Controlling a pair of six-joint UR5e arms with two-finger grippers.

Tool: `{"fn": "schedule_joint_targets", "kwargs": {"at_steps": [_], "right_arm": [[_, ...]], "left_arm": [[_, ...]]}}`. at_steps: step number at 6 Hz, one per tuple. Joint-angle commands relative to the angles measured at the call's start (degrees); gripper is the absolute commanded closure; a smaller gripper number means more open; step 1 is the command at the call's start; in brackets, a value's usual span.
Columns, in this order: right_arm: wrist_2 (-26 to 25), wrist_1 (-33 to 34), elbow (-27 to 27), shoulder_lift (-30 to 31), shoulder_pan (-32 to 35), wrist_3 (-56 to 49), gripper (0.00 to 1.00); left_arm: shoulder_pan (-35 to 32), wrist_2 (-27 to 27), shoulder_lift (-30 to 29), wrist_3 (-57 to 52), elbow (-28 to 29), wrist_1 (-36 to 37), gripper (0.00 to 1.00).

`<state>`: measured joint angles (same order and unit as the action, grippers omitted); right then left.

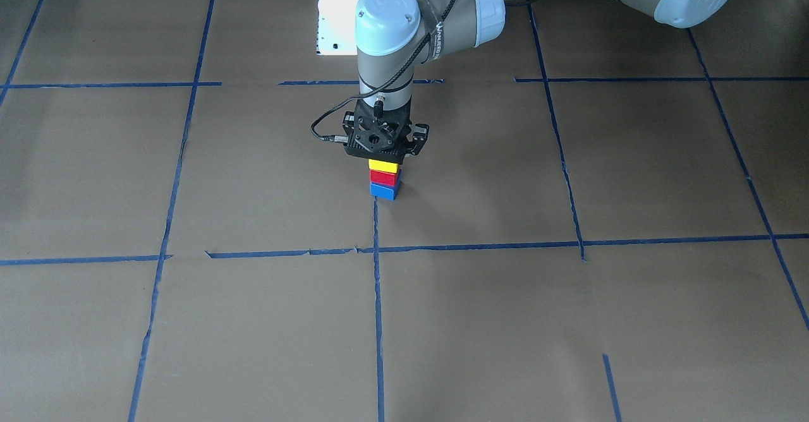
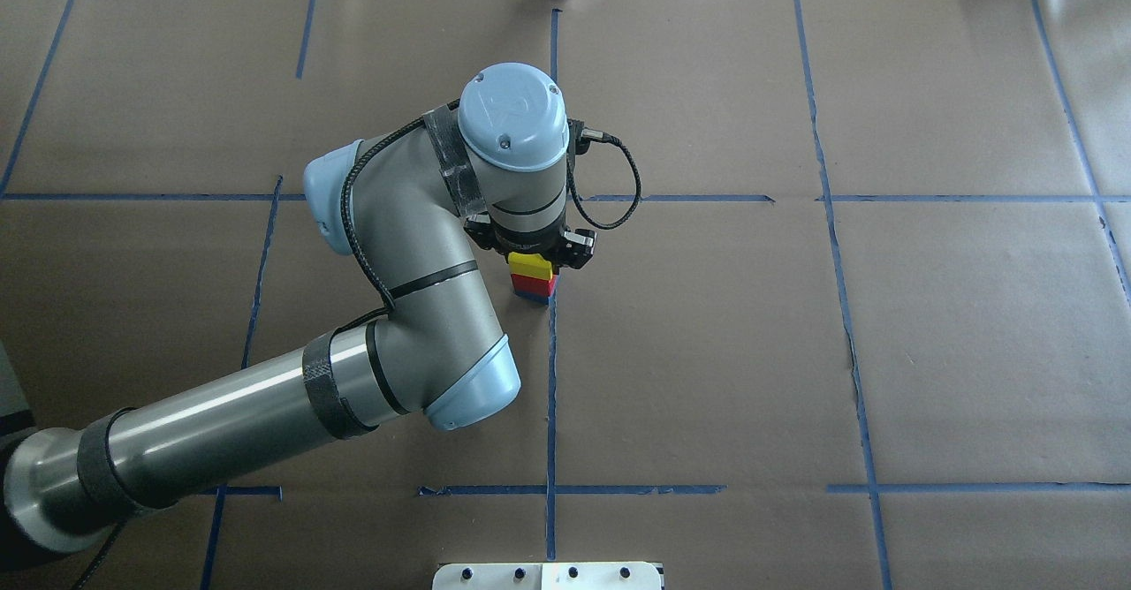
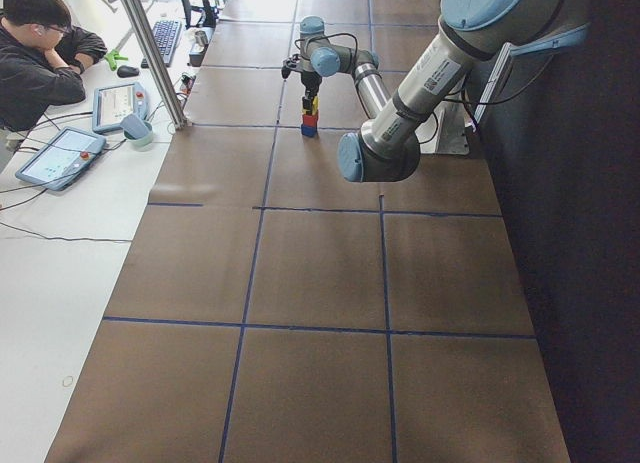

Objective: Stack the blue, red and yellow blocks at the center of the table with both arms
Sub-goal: 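Lower the yellow block onto the red block with the left gripper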

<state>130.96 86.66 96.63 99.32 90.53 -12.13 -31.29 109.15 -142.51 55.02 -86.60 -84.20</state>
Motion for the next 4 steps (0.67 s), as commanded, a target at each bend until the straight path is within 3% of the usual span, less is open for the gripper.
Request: {"fn": "schedule_joint_targets", "kwargs": {"at_steps": [1,3,4], "right_arm": [[0.0,0.0,0.0,0.1,0.0,-0.1,0.0],[0.0,0.0,0.0,0.0,0.0,-0.1,0.0],[0.0,0.0,0.0,0.1,0.0,-0.1,0.0]], "left_arm": [[0.0,0.1,0.0,0.0,0.0,-0.1,0.85],[-0.1,-0.1,0.0,-0.1,0.0,-0.1,0.61],[-0.1,-0.1,0.0,-0.1,0.0,-0.1,0.58]]}}
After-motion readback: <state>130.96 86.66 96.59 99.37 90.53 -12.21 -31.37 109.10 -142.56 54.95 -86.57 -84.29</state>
